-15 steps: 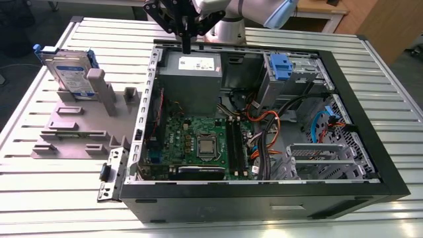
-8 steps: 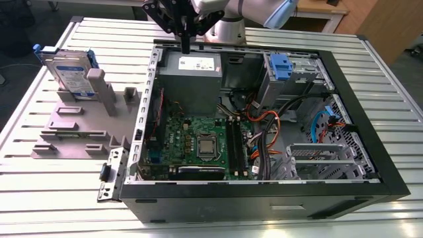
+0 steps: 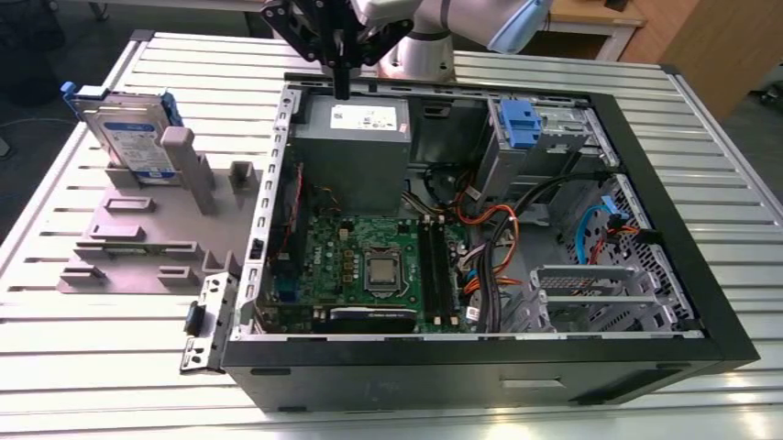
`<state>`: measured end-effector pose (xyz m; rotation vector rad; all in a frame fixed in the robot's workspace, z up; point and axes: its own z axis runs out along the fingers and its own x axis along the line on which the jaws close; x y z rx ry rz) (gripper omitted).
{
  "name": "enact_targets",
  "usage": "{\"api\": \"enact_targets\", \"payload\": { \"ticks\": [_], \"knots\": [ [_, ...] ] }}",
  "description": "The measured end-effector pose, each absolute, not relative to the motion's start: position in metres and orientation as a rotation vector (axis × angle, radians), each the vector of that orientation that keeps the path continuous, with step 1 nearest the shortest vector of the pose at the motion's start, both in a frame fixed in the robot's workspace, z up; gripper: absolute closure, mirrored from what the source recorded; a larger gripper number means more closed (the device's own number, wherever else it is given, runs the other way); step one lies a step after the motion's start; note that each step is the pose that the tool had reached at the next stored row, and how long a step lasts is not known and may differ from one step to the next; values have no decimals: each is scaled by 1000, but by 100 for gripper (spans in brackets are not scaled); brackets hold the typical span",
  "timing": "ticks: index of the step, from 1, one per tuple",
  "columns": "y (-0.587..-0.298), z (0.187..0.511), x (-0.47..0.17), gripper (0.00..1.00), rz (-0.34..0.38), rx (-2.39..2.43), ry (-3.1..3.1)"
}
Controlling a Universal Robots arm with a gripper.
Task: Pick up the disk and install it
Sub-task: 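Reach for the disk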
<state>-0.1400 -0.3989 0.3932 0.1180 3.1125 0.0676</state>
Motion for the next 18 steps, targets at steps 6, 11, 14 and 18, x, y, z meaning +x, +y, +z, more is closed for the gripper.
{"api": "enact_targets", "payload": {
  "ticks": [6, 11, 14, 18],
  "knots": [
    [-399, 393, -141, 89, 68, 118, 3113],
    [-399, 393, -144, 89, 68, 118, 3112],
    [-399, 393, -145, 89, 68, 118, 3113],
    [-399, 393, -146, 89, 68, 118, 3112]
  ]
}}
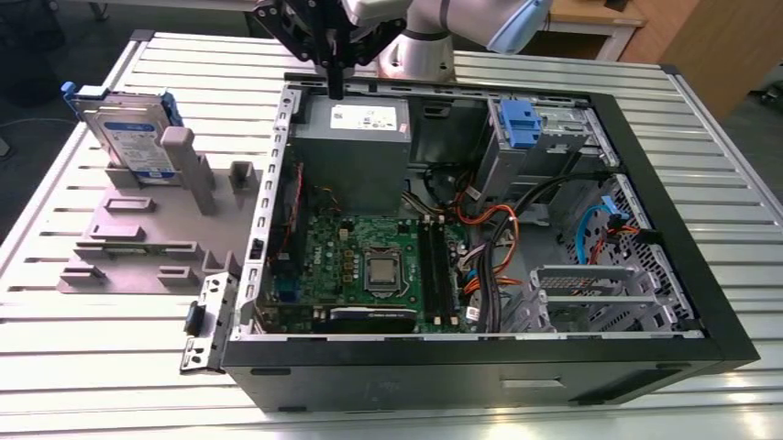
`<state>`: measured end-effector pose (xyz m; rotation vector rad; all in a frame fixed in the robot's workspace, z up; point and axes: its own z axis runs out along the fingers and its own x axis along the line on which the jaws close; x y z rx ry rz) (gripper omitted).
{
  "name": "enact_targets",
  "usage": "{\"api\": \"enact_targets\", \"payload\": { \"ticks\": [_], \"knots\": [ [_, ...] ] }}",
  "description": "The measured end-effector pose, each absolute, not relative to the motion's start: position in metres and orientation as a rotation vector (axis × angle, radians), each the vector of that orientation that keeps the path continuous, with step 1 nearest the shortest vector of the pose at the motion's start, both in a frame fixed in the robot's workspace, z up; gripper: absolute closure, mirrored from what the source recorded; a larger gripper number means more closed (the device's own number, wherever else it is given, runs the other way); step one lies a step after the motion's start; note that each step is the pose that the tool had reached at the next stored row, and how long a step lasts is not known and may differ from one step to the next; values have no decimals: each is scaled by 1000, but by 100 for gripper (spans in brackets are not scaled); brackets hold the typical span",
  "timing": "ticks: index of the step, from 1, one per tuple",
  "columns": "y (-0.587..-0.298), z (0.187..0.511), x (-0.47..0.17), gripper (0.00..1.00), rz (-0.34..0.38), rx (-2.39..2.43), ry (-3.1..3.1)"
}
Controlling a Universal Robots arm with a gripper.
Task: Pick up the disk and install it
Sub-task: 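Reach for the disk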
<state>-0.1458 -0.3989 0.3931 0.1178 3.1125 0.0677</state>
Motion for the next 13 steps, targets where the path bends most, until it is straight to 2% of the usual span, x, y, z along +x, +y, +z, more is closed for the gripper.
{"api": "enact_targets", "payload": {
  "ticks": [13],
  "knots": [
    [-399, 392, -152, 89, 68, 118, 3112]
  ]
}}
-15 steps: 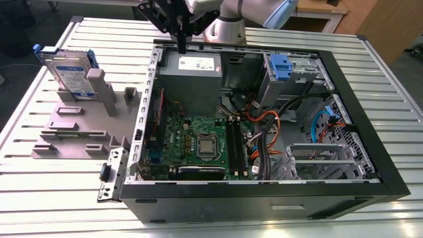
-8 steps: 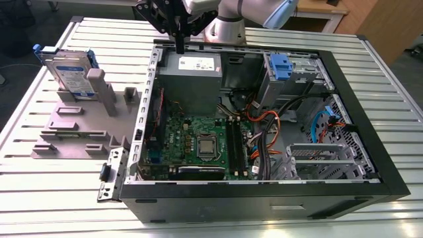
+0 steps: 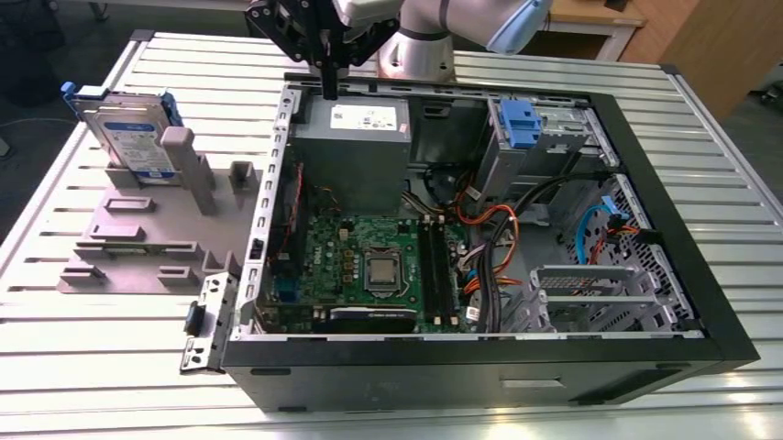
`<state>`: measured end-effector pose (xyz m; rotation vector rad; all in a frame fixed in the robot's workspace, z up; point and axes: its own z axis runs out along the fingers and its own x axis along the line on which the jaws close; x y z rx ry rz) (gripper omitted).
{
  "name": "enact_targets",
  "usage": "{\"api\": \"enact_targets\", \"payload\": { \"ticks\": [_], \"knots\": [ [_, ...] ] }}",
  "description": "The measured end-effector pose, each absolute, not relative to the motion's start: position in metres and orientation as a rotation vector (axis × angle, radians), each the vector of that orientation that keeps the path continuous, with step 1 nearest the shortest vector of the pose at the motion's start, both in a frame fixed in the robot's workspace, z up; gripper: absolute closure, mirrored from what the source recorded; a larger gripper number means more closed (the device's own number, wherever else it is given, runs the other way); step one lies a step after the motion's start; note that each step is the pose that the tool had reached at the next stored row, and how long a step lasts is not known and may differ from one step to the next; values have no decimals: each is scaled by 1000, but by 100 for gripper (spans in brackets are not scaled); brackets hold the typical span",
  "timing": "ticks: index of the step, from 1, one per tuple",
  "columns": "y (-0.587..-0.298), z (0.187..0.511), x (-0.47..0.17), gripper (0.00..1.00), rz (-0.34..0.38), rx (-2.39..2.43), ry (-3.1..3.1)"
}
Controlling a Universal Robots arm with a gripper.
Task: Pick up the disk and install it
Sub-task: 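Reach for the disk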
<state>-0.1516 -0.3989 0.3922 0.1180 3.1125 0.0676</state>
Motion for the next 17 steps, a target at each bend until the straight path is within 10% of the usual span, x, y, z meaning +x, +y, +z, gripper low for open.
{"api": "enact_targets", "payload": {
  "ticks": [17],
  "knots": [
    [-399, 392, -161, 89, 68, 118, 3112]
  ]
}}
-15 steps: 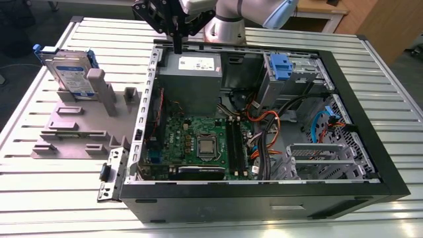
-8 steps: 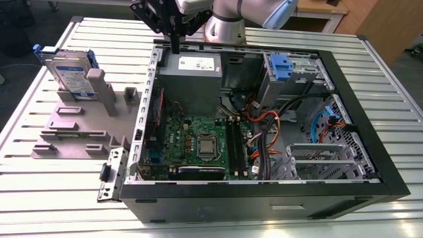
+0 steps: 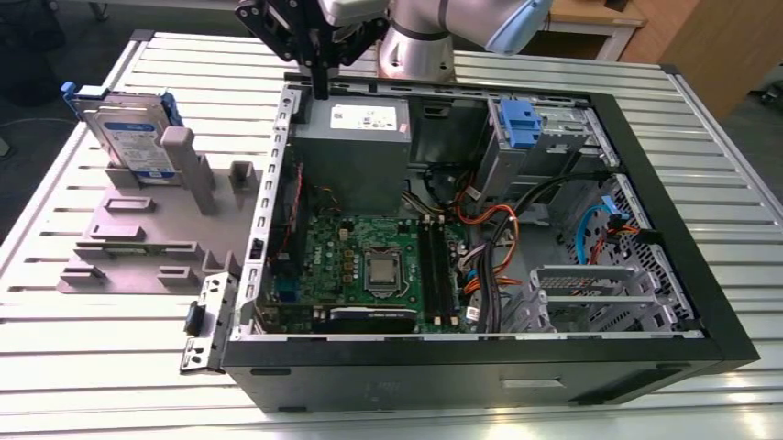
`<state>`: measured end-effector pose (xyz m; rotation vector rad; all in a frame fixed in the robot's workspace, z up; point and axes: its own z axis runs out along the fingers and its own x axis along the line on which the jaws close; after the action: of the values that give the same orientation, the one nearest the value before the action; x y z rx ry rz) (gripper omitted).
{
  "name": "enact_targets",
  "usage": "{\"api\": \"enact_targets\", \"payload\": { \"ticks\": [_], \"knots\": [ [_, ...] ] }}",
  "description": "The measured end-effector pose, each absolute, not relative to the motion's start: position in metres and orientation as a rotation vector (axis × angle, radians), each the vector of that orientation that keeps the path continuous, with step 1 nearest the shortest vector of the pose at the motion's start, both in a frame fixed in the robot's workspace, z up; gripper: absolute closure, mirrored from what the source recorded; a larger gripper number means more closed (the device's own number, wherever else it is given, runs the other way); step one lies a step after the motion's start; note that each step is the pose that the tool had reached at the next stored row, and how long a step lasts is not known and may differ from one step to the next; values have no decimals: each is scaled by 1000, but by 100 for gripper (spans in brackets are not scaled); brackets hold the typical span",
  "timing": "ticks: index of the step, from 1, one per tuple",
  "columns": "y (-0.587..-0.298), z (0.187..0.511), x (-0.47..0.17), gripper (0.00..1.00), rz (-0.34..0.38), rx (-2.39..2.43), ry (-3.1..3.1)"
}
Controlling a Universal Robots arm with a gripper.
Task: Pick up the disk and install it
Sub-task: 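Reach for the disk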
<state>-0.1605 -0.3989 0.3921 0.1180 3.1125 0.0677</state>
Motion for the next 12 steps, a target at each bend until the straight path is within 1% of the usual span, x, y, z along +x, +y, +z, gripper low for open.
{"api": "enact_targets", "payload": {
  "ticks": [12],
  "knots": [
    [-399, 392, -172, 89, 68, 118, 3113]
  ]
}}
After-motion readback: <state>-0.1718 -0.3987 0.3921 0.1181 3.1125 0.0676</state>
